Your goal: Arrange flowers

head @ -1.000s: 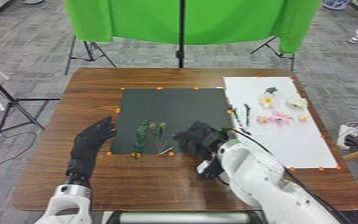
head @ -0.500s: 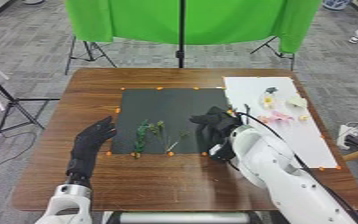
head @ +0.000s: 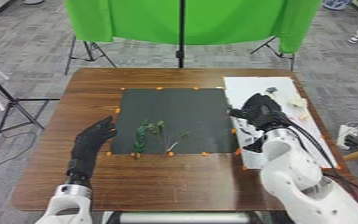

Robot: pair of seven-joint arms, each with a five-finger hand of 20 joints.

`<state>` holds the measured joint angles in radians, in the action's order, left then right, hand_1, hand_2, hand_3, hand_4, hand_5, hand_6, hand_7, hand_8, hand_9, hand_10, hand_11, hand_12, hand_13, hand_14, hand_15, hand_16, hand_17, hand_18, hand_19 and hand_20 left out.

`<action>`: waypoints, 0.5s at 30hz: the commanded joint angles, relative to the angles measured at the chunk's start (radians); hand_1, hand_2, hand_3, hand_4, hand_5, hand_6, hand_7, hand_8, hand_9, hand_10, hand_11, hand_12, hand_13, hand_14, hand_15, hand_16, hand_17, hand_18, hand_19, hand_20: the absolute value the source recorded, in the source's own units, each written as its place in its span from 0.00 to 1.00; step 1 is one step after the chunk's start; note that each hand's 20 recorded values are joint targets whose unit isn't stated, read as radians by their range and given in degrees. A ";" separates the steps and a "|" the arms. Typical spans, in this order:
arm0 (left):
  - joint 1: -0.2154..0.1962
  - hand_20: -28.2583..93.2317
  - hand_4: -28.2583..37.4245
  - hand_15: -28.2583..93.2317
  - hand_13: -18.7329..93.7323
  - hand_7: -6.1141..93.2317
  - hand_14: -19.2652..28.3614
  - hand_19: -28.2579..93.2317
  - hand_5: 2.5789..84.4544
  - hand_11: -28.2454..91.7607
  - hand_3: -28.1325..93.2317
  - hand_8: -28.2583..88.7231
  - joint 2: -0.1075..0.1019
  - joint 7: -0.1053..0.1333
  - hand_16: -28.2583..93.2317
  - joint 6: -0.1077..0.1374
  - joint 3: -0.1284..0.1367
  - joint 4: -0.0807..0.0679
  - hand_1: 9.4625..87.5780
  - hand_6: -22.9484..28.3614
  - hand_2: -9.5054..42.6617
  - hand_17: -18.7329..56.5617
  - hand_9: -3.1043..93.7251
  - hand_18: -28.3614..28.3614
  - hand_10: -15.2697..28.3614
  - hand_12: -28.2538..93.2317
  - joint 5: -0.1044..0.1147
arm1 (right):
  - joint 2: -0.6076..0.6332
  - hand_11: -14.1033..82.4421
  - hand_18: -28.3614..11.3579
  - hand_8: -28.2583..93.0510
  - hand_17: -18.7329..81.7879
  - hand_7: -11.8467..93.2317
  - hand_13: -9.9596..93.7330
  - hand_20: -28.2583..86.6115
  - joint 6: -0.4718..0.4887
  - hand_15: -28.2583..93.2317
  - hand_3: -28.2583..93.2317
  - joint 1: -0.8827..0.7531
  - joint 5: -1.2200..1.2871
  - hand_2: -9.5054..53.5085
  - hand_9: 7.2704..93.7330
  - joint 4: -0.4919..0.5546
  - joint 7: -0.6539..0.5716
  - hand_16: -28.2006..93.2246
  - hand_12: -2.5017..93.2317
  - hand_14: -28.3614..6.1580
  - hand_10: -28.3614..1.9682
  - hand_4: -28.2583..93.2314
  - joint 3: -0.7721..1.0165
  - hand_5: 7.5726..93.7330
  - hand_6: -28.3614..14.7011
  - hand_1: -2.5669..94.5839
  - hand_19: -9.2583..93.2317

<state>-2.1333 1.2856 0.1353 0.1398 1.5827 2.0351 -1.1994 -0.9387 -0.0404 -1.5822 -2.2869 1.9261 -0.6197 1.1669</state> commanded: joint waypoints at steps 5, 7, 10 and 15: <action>-0.018 0.39 0.00 0.48 0.43 0.17 0.76 0.34 0.49 0.39 0.80 0.20 0.011 -0.003 0.23 -0.008 -0.016 -0.014 0.16 0.54 0.22 0.29 0.43 0.73 0.64 0.34 -0.002 | 0.026 0.54 0.44 0.18 0.84 0.22 0.97 0.70 0.131 0.70 0.72 0.123 0.018 0.00 0.89 -0.125 -0.047 0.50 0.33 0.68 0.46 0.11 -0.042 0.72 0.53 0.27 1.00; -0.018 0.39 0.00 0.48 0.43 0.17 0.76 0.34 0.49 0.39 0.80 0.20 0.011 -0.004 0.23 -0.008 -0.016 -0.014 0.16 0.54 0.22 0.29 0.43 0.73 0.64 0.34 -0.002 | 0.022 0.55 0.46 0.18 0.85 0.23 0.97 0.70 0.133 0.70 0.72 0.120 0.018 0.00 0.89 -0.126 -0.048 0.50 0.33 0.69 0.47 0.11 -0.050 0.74 0.53 0.28 1.00; -0.015 0.39 0.00 0.48 0.43 0.17 0.76 0.34 0.49 0.39 0.80 0.20 0.010 -0.005 0.23 -0.007 -0.014 -0.015 0.16 0.54 0.21 0.29 0.43 0.73 0.64 0.34 -0.002 | 0.017 0.55 0.48 0.18 0.87 0.24 0.98 0.69 0.155 0.69 0.71 0.116 -0.004 0.00 0.90 -0.127 -0.039 0.51 0.33 0.70 0.46 0.10 -0.072 0.76 0.52 0.28 1.00; -0.010 0.39 0.00 0.48 0.43 0.17 0.76 0.34 0.49 0.39 0.80 0.20 0.010 -0.006 0.23 -0.009 -0.014 -0.017 0.16 0.54 0.21 0.29 0.43 0.73 0.64 0.34 -0.003 | 0.011 0.56 0.51 0.18 0.89 0.26 1.00 0.68 0.199 0.69 0.69 0.131 -0.052 0.00 0.92 -0.151 -0.026 0.51 0.32 0.71 0.46 0.08 -0.132 0.80 0.52 0.28 1.00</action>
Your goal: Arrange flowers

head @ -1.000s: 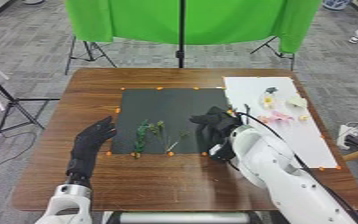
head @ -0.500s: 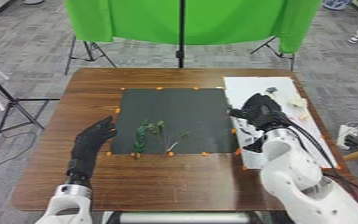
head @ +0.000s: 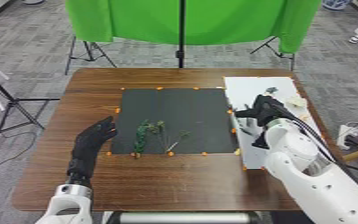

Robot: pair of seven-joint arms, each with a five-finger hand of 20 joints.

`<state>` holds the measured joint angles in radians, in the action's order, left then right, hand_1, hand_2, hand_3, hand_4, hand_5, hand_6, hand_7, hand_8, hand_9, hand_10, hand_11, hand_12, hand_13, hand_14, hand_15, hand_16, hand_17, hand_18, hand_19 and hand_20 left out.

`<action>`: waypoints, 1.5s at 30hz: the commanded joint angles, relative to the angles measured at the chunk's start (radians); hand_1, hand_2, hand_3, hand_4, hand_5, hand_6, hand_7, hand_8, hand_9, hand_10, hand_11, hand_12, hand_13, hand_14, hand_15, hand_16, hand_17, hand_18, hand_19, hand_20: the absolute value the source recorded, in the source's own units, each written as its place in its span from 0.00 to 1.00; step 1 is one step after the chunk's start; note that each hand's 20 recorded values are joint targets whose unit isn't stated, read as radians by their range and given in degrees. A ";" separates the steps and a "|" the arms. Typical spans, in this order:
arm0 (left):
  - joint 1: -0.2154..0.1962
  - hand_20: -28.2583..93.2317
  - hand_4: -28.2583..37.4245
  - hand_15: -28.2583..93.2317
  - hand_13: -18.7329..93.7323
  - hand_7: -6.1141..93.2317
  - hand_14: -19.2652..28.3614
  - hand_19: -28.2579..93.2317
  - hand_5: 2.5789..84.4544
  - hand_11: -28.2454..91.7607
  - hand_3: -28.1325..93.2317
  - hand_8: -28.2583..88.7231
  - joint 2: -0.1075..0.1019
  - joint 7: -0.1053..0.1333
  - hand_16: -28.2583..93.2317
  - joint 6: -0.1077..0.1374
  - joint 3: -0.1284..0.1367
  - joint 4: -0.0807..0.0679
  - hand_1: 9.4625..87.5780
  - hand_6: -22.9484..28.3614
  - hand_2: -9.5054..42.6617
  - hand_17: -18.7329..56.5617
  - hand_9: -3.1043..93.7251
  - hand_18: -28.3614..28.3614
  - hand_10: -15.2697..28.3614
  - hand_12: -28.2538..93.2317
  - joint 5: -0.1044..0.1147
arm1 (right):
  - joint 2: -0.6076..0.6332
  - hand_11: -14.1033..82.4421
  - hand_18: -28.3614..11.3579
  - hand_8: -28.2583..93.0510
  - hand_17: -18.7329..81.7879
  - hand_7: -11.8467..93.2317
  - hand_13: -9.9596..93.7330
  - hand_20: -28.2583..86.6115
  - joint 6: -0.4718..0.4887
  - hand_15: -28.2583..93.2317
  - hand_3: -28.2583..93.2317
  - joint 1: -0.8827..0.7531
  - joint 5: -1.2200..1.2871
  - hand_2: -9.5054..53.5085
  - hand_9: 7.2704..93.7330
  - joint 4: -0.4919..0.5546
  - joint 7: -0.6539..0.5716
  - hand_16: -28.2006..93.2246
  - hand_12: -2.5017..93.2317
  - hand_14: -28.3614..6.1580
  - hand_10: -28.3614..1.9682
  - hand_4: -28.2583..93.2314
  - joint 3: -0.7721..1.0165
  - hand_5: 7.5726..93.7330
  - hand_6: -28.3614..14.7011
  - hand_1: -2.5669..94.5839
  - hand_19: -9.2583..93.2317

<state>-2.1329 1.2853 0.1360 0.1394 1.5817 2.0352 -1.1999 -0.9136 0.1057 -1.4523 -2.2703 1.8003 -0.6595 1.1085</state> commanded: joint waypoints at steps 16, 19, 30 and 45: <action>-0.010 0.39 0.01 0.48 0.43 0.17 0.76 0.34 0.49 0.39 0.80 0.20 0.007 -0.004 0.23 -0.008 -0.012 -0.015 0.18 0.54 0.18 0.29 0.43 0.73 0.64 0.34 -0.003 | -0.030 0.64 0.50 0.42 0.93 0.39 1.00 0.76 0.080 0.79 0.01 0.031 -0.086 0.00 0.96 -0.101 -0.016 0.46 0.31 0.75 0.57 0.68 -0.148 0.88 0.61 0.90 1.00; -0.011 0.39 0.01 0.48 0.43 0.17 0.76 0.34 0.49 0.39 0.80 0.20 0.006 -0.005 0.23 -0.008 -0.011 -0.015 0.18 0.54 0.18 0.29 0.43 0.73 0.64 0.34 -0.001 | -0.027 0.67 0.48 0.42 0.93 0.41 1.00 0.79 -0.017 0.80 0.00 -0.008 -0.049 0.00 0.96 -0.072 -0.007 0.46 0.31 0.75 0.59 0.74 -0.099 0.87 0.60 0.90 1.00; -0.016 0.39 0.01 0.48 0.43 0.17 0.76 0.34 0.49 0.39 0.80 0.20 0.009 -0.004 0.23 -0.011 -0.014 -0.012 0.18 0.55 0.19 0.29 0.42 0.73 0.64 0.34 -0.003 | -0.040 0.72 0.46 0.42 0.94 0.47 1.00 0.84 -0.258 0.83 0.00 -0.180 0.000 0.00 0.96 0.183 0.071 0.47 0.30 0.75 0.61 0.81 0.047 0.86 0.57 0.89 1.00; -0.015 0.39 0.01 0.48 0.43 0.17 0.76 0.34 0.49 0.39 0.80 0.20 0.009 -0.007 0.23 -0.019 -0.020 -0.015 0.18 0.55 0.19 0.29 0.42 0.73 0.64 0.34 -0.003 | -0.197 0.72 0.46 0.42 0.94 0.48 1.00 0.84 -0.262 0.84 0.00 -0.214 -0.005 0.00 0.96 0.154 0.095 0.46 0.29 0.76 0.60 0.82 -0.074 0.86 0.56 0.89 1.00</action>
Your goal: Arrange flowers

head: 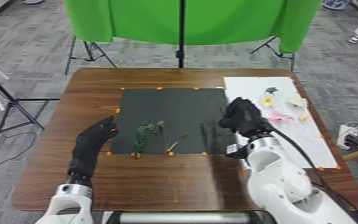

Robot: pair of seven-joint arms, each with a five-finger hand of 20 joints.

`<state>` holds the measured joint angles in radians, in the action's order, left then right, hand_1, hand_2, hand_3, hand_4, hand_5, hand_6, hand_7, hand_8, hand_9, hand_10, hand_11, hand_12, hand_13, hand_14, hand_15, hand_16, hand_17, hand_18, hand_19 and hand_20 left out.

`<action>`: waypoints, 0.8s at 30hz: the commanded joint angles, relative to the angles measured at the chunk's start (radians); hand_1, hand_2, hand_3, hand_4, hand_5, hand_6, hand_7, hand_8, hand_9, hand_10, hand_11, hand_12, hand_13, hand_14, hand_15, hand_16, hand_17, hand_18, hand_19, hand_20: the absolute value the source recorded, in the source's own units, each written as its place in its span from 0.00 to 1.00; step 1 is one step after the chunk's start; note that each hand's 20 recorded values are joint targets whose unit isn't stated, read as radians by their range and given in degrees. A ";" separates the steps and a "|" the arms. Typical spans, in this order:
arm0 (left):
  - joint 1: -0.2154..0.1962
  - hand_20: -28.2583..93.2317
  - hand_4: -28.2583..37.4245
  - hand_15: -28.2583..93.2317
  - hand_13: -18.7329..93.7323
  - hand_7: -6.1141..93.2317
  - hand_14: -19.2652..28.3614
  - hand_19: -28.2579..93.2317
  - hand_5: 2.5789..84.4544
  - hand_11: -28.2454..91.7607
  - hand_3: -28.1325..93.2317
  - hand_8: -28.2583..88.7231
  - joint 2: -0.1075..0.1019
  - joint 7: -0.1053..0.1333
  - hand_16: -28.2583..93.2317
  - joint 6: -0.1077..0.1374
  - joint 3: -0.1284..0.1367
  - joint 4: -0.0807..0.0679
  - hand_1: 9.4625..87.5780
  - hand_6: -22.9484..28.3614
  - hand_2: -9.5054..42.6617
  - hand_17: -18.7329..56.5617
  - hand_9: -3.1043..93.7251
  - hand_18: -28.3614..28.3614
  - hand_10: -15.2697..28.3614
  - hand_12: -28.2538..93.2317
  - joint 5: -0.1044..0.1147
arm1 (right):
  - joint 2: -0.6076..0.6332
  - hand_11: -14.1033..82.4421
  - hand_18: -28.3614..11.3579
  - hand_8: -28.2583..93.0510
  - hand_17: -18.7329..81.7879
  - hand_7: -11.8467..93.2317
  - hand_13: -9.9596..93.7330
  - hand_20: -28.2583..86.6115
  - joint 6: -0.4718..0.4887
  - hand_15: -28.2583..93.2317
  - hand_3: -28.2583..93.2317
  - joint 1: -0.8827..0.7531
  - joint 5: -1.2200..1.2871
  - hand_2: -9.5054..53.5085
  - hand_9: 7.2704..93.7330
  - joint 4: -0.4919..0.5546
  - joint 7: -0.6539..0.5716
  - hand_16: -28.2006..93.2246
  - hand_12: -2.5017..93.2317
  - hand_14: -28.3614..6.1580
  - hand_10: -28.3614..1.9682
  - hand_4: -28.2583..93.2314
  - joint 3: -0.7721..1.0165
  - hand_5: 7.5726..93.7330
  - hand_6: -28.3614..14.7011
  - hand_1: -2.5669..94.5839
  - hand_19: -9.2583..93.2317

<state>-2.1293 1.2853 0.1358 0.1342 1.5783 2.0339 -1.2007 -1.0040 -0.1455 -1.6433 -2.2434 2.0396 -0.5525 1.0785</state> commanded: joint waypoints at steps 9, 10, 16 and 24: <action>-0.020 0.39 0.01 0.48 0.43 0.17 0.76 0.34 0.49 0.39 0.80 0.20 0.010 -0.011 0.23 -0.014 -0.014 -0.014 0.18 0.55 0.19 0.29 0.42 0.73 0.64 0.34 -0.002 | -0.125 0.72 0.48 0.41 0.94 0.49 1.00 0.84 0.029 0.83 0.00 -0.061 -0.025 0.00 0.96 -0.101 -0.023 0.46 0.30 0.77 0.61 0.79 -0.024 0.85 0.59 0.88 1.00; -0.022 0.39 0.01 0.48 0.43 0.17 0.76 0.34 0.49 0.39 0.80 0.20 0.011 -0.009 0.23 -0.012 -0.015 -0.013 0.18 0.55 0.19 0.29 0.42 0.73 0.64 0.34 -0.002 | -0.125 0.72 0.48 0.41 0.94 0.49 1.00 0.84 0.011 0.83 0.00 -0.061 -0.027 0.00 0.96 -0.105 -0.019 0.46 0.30 0.77 0.61 0.75 -0.023 0.84 0.59 0.88 1.00; -0.021 0.39 0.02 0.48 0.43 0.17 0.76 0.34 0.49 0.39 0.80 0.20 0.010 -0.009 0.23 -0.015 -0.016 -0.015 0.18 0.55 0.19 0.29 0.42 0.73 0.64 0.34 -0.002 | -0.113 0.71 0.48 0.40 0.94 0.49 1.00 0.83 -0.003 0.82 0.00 -0.056 -0.043 0.00 0.95 -0.112 -0.013 0.47 0.30 0.77 0.59 0.67 -0.014 0.83 0.58 0.85 1.00; -0.019 0.39 0.02 0.48 0.43 0.17 0.76 0.34 0.48 0.39 0.80 0.20 0.012 -0.010 0.23 -0.017 -0.019 -0.016 0.18 0.55 0.18 0.29 0.42 0.73 0.64 0.34 -0.001 | -0.096 0.71 0.46 0.36 0.92 0.48 1.00 0.83 -0.058 0.81 0.48 -0.062 -0.097 0.00 0.94 -0.067 -0.006 0.48 0.30 0.76 0.59 0.36 0.046 0.83 0.59 0.56 1.00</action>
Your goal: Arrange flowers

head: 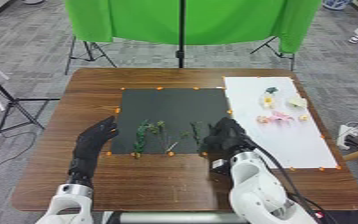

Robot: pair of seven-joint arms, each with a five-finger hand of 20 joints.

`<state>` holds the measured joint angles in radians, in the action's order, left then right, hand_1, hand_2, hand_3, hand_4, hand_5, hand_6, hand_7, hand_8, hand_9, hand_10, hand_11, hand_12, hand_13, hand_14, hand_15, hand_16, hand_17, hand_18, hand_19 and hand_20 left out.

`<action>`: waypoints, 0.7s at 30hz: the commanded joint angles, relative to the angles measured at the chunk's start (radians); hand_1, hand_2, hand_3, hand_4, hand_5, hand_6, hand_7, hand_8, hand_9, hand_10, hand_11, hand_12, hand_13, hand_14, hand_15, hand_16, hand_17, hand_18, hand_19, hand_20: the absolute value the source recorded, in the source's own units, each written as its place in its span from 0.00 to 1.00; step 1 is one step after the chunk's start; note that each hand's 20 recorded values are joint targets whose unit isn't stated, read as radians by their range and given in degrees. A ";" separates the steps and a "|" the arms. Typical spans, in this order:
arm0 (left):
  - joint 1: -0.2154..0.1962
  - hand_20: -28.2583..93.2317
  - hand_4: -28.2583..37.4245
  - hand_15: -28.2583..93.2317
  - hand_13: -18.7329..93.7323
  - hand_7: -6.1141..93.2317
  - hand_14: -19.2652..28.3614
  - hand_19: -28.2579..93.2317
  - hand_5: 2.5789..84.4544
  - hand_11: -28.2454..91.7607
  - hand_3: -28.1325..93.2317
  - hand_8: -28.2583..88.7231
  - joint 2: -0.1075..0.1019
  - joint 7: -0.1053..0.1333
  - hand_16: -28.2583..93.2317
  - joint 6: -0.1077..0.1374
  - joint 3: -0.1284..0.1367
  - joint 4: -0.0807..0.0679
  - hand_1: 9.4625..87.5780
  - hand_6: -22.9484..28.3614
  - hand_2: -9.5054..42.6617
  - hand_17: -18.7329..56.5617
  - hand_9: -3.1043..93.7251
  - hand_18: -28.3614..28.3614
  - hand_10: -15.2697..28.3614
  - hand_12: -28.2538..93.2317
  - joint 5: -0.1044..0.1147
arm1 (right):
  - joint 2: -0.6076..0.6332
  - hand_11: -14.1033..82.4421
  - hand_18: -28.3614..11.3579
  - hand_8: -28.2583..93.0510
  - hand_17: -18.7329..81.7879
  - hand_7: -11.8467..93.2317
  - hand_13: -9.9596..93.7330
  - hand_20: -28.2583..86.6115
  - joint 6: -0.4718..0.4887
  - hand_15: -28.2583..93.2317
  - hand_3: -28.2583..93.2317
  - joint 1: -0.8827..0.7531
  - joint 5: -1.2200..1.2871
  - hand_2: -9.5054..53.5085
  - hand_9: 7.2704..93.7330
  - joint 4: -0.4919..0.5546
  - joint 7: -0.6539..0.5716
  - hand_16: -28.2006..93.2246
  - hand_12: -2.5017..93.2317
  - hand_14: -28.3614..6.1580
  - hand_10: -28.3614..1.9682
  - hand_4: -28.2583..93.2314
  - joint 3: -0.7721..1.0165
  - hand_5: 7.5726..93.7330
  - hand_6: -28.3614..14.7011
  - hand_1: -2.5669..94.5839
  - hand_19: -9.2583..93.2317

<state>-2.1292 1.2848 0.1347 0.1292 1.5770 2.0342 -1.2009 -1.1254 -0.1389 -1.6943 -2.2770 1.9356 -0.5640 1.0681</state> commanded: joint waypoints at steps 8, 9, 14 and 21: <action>-0.019 0.39 0.02 0.48 0.43 0.17 0.76 0.34 0.48 0.39 0.80 0.20 0.011 -0.005 0.23 -0.006 -0.019 -0.014 0.18 0.55 0.18 0.29 0.42 0.73 0.64 0.34 -0.003 | 0.170 0.44 0.36 0.17 0.80 0.33 0.88 0.82 0.107 0.79 0.79 0.114 -0.088 0.00 0.76 -0.007 -0.040 0.53 0.30 0.60 0.40 0.16 0.115 0.69 0.61 0.39 1.00; -0.019 0.39 0.02 0.48 0.43 0.17 0.76 0.34 0.48 0.39 0.80 0.20 0.011 -0.005 0.23 -0.006 -0.020 -0.014 0.18 0.55 0.18 0.29 0.42 0.73 0.64 0.34 -0.003 | 0.183 0.41 0.35 0.17 0.79 0.32 0.87 0.82 0.127 0.79 0.79 0.128 -0.086 0.00 0.72 -0.020 -0.041 0.53 0.30 0.58 0.38 0.16 0.119 0.67 0.62 0.39 1.00; -0.023 0.39 0.02 0.48 0.43 0.17 0.76 0.34 0.48 0.39 0.80 0.20 0.011 -0.007 0.23 -0.005 -0.021 -0.014 0.18 0.54 0.18 0.29 0.42 0.73 0.64 0.34 -0.002 | 0.230 0.37 0.33 0.17 0.76 0.28 0.81 0.80 0.245 0.81 0.81 0.182 -0.084 0.00 0.60 -0.070 -0.055 0.53 0.30 0.53 0.36 0.15 0.123 0.57 0.63 0.42 1.00; -0.024 0.39 0.02 0.48 0.43 0.17 0.76 0.34 0.48 0.39 0.80 0.20 0.012 -0.003 0.23 -0.005 -0.021 -0.013 0.18 0.54 0.18 0.29 0.42 0.73 0.64 0.34 -0.004 | 0.262 0.37 0.33 0.17 0.75 0.27 0.78 0.79 0.309 0.82 0.81 0.211 -0.104 0.00 0.55 -0.125 -0.074 0.53 0.30 0.50 0.33 0.13 0.110 0.53 0.65 0.44 1.00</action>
<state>-2.1291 1.2845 0.1351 0.1285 1.5744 2.0348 -1.2022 -0.8950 0.1180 -1.4961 -2.3607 1.8356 -0.6128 1.1653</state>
